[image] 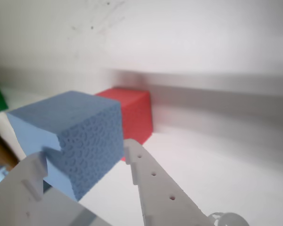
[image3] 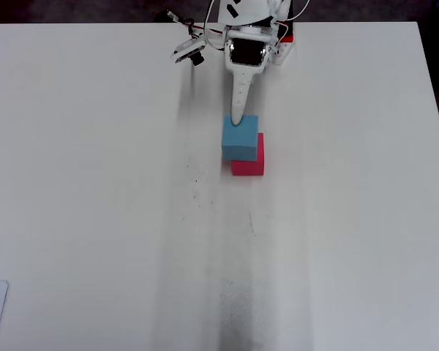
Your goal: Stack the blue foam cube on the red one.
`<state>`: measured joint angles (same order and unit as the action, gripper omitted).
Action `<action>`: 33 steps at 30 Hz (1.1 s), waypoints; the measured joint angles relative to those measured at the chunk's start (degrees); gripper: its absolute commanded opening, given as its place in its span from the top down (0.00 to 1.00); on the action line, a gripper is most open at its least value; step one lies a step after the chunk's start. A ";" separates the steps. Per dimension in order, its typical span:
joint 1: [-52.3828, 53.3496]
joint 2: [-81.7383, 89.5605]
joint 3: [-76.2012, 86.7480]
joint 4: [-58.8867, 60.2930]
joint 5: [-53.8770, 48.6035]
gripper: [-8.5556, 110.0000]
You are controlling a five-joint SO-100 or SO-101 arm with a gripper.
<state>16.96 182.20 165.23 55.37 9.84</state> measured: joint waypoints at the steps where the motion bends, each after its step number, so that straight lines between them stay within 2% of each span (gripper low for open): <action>1: 0.00 0.00 0.00 0.00 0.00 0.74; 33: 0.00 -0.09 0.00 -0.09 0.00 0.73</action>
<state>16.96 182.11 165.23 55.28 9.84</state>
